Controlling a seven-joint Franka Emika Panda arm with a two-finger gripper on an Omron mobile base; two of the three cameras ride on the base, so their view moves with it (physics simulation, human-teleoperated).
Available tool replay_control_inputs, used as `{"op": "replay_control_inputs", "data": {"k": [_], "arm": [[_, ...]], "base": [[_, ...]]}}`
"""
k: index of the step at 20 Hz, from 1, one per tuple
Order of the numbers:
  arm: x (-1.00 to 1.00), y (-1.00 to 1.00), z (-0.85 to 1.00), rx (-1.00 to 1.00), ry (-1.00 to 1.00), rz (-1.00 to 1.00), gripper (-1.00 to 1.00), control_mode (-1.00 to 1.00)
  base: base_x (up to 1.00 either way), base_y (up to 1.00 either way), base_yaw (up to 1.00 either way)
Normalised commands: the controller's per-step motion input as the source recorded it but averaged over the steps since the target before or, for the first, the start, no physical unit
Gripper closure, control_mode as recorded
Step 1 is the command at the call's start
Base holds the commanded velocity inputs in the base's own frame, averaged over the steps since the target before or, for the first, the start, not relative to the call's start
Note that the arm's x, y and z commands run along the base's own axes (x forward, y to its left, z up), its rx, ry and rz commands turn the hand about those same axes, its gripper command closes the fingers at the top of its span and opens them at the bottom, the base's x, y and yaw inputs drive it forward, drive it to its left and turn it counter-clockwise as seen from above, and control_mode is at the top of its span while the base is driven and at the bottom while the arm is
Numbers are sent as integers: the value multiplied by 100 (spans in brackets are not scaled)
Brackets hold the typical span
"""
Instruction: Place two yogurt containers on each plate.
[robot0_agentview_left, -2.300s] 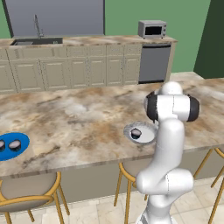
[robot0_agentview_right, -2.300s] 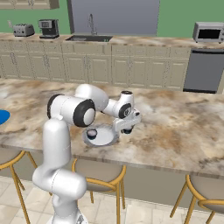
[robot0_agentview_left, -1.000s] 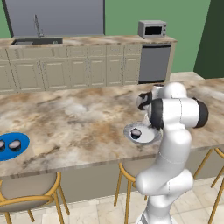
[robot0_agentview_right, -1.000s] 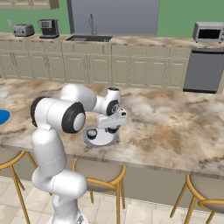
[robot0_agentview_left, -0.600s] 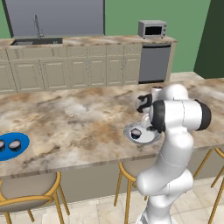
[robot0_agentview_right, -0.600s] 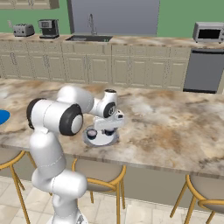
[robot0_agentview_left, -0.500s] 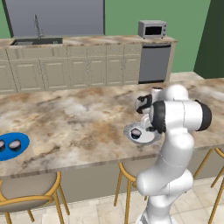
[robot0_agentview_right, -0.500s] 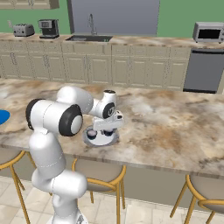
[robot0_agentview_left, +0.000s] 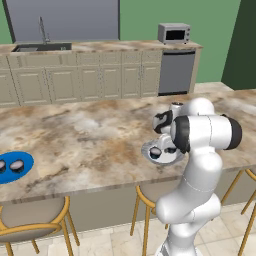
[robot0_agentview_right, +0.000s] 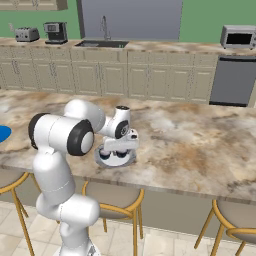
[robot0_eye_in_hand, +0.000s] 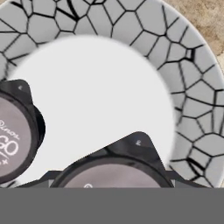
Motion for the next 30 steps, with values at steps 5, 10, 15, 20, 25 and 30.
{"op": "replay_control_inputs", "data": {"k": [5, 10, 15, 20, 25, 30], "arm": [[0, 1, -4, 0, 0, -3, 100, -100], [0, 0, 0, 0, 0, -1, -100, -100], [0, 1, 0, 0, 0, 0, -100, -100], [0, 0, 4, 0, 0, -1, -100, -100], [0, 0, 8, 0, 0, 0, -100, -100], [0, 0, 27, 0, -3, 0, -100, -100]], "base": [[0, 0, 0], [0, 0, 0], [0, 0, 0], [0, 0, 0], [0, 0, 0], [0, 0, 0]]}}
